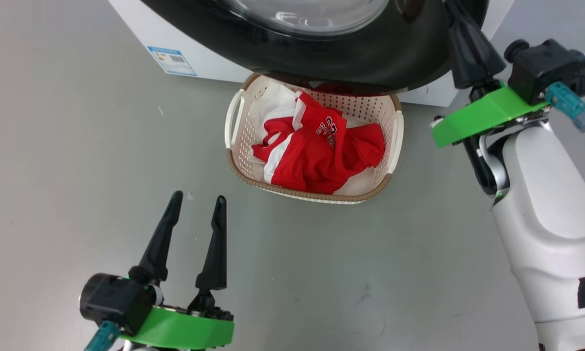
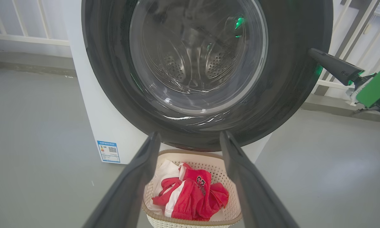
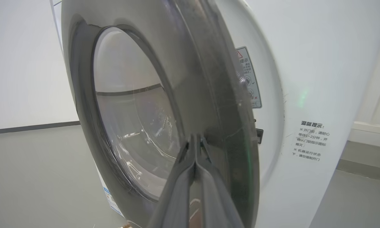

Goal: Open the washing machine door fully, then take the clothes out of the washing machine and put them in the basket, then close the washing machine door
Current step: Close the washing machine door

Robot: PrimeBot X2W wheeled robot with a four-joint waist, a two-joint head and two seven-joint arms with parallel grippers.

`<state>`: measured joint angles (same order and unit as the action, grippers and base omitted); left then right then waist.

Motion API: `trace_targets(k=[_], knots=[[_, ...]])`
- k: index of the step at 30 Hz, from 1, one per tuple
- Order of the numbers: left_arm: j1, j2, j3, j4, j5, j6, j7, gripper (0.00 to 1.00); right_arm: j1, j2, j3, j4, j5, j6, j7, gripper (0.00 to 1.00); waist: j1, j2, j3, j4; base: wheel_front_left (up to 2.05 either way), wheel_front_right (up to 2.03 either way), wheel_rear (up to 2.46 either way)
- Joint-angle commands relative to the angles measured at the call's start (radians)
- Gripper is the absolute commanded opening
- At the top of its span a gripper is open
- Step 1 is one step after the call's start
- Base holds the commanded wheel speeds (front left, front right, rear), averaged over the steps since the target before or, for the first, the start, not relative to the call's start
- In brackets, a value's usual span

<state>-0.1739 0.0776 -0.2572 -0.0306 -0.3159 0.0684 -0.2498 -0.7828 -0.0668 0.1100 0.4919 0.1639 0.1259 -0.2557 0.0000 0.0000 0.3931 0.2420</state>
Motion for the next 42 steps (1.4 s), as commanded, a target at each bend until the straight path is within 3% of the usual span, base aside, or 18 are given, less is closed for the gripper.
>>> trace_targets(k=[1,26,42], knots=[[-0.025,0.006,0.034,-0.021,0.011,-0.005,-0.012,1.00,-0.021,0.017,0.011,-0.018,-0.014,0.005,-0.006,0.00,0.0000,0.0000,0.007,0.004,0.00,0.00,0.00],[-0.067,-0.022,0.028,-0.014,0.020,-0.043,-0.012,1.00,-0.317,-0.066,-0.021,0.227,-0.053,0.005,-0.006,0.00,0.0000,0.0000,0.083,0.045,0.00,0.00,0.00],[-0.080,-0.026,0.015,0.001,0.021,-0.048,-0.012,1.00,-0.391,-0.073,-0.055,0.282,-0.088,0.005,-0.006,0.00,0.0000,0.0000,0.087,0.035,0.00,0.00,0.00]])
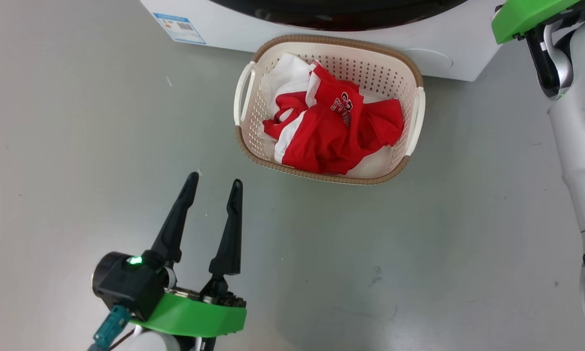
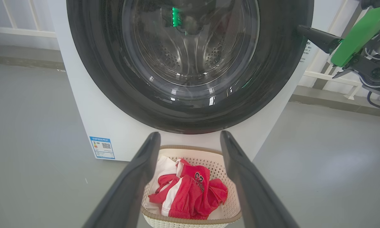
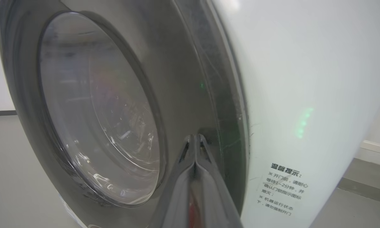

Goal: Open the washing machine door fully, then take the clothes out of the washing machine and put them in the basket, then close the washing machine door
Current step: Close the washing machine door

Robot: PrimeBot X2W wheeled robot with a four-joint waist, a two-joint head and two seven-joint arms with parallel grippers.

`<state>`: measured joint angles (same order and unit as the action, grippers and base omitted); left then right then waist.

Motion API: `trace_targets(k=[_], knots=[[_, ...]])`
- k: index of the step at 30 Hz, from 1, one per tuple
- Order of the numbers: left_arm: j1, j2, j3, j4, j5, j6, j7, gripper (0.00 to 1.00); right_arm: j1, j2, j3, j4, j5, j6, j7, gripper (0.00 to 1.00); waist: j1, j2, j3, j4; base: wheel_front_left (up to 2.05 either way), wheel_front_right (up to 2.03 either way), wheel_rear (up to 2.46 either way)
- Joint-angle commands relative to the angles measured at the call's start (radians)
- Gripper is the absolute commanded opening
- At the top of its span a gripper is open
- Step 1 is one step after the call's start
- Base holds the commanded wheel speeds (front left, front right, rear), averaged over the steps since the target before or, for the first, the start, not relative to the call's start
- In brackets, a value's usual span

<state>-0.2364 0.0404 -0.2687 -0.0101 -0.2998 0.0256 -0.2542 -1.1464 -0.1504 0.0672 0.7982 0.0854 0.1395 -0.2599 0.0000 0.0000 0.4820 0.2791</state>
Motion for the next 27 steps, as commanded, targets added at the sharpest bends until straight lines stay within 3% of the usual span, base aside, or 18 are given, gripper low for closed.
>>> trace_targets(k=[1,11,13,14,15,16,27], knots=[[-0.017,0.011,0.026,-0.019,0.005,-0.005,-0.008,1.00,-0.023,0.013,-0.011,-0.026,-0.010,-0.009,-0.002,0.00,0.0000,0.0000,-0.004,-0.004,0.00,0.00,0.00],[-0.013,0.010,0.031,-0.008,-0.003,-0.009,-0.008,1.00,0.075,0.069,0.050,-0.093,0.101,-0.009,-0.002,0.00,0.0000,0.0000,-0.042,-0.048,0.00,0.00,0.00],[-0.012,0.010,0.033,-0.007,-0.005,-0.007,-0.008,1.00,0.108,0.076,0.069,-0.116,0.120,-0.009,-0.002,0.40,0.0000,0.0000,-0.055,-0.057,0.00,0.00,0.00],[-0.011,0.010,0.035,-0.009,-0.008,-0.007,-0.008,1.00,0.127,0.079,0.079,-0.128,0.127,-0.009,-0.002,0.50,0.0000,0.0000,-0.062,-0.062,0.00,0.00,0.00],[-0.009,0.010,0.038,-0.011,-0.013,-0.006,-0.008,1.00,0.146,0.082,0.087,-0.140,0.133,-0.009,-0.002,0.79,0.0000,0.0000,-0.070,-0.068,0.00,0.00,0.00],[-0.007,0.010,0.041,-0.011,-0.018,-0.004,-0.008,1.00,0.166,0.085,0.095,-0.153,0.138,-0.009,-0.002,1.00,0.0000,0.0000,-0.078,-0.073,0.00,0.00,0.00],[0.020,0.010,0.068,-0.003,-0.039,-0.003,-0.008,1.00,0.373,0.098,0.145,-0.306,0.168,-0.009,-0.002,1.00,0.0000,0.0000,-0.168,-0.130,0.00,0.00,0.00]])
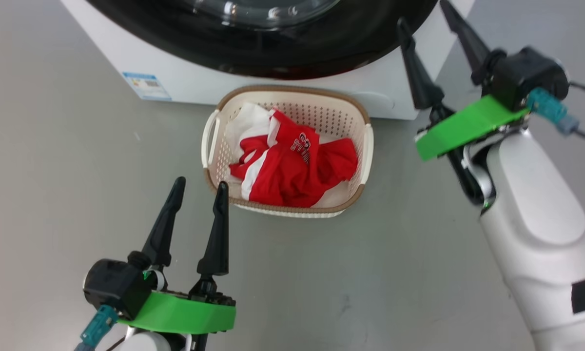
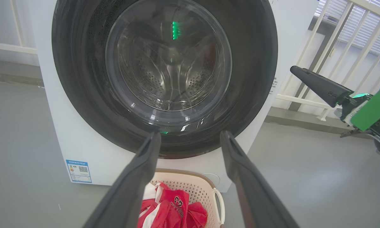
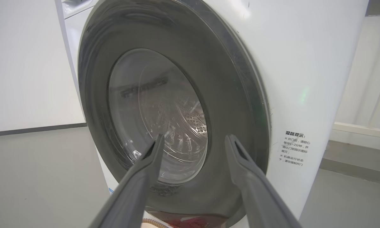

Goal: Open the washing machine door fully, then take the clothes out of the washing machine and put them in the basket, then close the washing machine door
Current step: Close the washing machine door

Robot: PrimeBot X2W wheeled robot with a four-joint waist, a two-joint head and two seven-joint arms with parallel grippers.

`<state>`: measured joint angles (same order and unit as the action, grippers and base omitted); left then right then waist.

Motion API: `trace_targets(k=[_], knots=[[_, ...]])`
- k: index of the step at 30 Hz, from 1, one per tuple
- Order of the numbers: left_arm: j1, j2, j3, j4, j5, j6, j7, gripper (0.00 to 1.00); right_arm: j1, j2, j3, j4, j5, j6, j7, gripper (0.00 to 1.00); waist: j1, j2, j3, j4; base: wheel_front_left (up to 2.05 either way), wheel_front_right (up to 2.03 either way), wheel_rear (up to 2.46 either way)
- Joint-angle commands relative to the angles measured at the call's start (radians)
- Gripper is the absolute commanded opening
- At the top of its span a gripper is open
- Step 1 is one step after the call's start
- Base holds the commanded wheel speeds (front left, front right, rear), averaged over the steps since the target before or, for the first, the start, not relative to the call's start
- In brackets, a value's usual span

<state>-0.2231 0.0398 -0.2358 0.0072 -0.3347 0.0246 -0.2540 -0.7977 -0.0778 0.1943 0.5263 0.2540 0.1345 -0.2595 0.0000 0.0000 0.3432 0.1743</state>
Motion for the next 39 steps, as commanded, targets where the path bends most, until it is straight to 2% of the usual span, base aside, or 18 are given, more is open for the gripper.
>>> trace_targets(k=[1,10,14,31,39], knots=[[0.010,0.011,0.037,-0.018,-0.004,-0.001,-0.008,1.00,0.042,0.026,0.017,-0.049,-0.007,-0.004,-0.002,1.00,0.0000,0.0000,-0.037,-0.029,0.00,0.00,0.00],[0.028,0.011,0.050,-0.006,-0.001,-0.005,-0.008,1.00,0.221,0.027,-0.005,-0.161,-0.029,-0.004,-0.002,1.00,0.0000,0.0000,-0.101,-0.061,0.00,0.00,0.00],[0.040,0.027,0.051,0.004,0.041,0.000,-0.008,1.00,0.303,0.027,-0.023,-0.192,-0.047,-0.004,-0.002,1.00,0.0000,0.0000,-0.130,-0.080,0.00,0.00,0.00],[0.109,0.023,0.096,0.035,0.060,-0.001,-0.008,1.00,0.555,0.027,-0.189,-0.307,-0.078,-0.004,-0.002,1.00,0.0000,0.0000,-0.243,-0.134,0.00,0.00,0.00],[0.129,0.020,0.141,0.034,0.070,0.000,-0.008,1.00,0.659,0.027,-0.232,-0.413,-0.070,-0.004,-0.002,1.00,0.0000,0.0000,-0.270,-0.149,0.00,0.00,0.00]])
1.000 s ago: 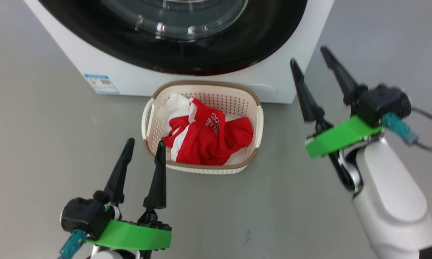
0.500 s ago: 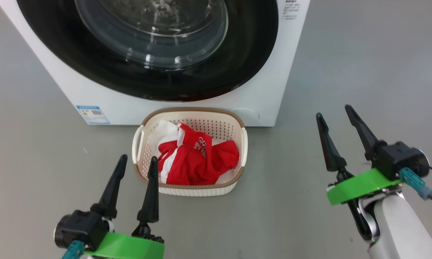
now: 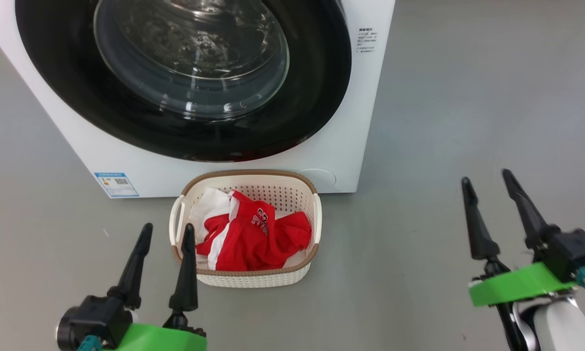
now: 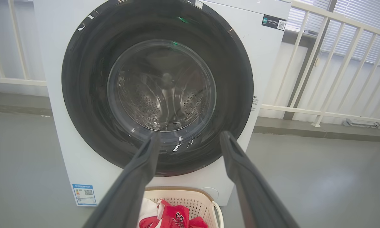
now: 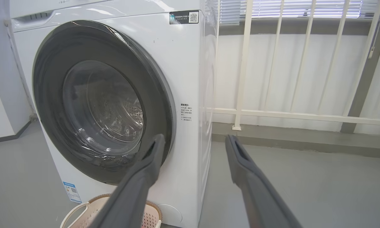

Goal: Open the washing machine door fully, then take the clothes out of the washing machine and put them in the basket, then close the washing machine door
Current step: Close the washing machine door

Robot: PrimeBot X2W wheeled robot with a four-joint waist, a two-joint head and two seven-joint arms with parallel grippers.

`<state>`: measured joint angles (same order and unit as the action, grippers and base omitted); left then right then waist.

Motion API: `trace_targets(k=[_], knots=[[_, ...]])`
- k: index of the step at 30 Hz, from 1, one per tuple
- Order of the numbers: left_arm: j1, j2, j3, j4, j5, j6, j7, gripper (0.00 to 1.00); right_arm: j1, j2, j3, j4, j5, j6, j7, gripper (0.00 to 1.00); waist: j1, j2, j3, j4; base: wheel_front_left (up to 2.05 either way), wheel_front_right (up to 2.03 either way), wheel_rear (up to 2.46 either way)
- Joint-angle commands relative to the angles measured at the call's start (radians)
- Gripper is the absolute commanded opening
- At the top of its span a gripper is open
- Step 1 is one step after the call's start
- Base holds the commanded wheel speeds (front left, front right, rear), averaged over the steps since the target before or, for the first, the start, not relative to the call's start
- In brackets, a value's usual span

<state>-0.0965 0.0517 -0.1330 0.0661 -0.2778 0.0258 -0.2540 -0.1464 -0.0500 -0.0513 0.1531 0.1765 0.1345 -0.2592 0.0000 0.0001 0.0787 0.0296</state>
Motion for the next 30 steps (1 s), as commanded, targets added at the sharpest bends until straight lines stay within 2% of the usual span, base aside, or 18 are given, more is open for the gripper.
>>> trace_targets(k=[1,15,30], knots=[[0.004,0.010,0.041,-0.026,0.024,0.000,-0.008,1.00,0.022,0.000,0.007,-0.055,0.011,-0.004,-0.003,1.00,0.0000,-0.0001,-0.008,-0.006,0.00,0.00,0.00],[0.057,0.006,0.073,-0.038,0.048,-0.009,-0.008,1.00,0.206,0.000,-0.005,-0.155,0.042,-0.004,-0.003,1.00,0.0000,-0.0001,-0.062,-0.038,0.00,0.00,0.00],[0.081,0.002,0.087,-0.047,0.086,-0.010,-0.008,1.00,0.249,0.000,-0.013,-0.164,0.067,-0.004,-0.003,1.00,0.0000,-0.0001,-0.072,-0.037,0.00,0.00,0.00]])
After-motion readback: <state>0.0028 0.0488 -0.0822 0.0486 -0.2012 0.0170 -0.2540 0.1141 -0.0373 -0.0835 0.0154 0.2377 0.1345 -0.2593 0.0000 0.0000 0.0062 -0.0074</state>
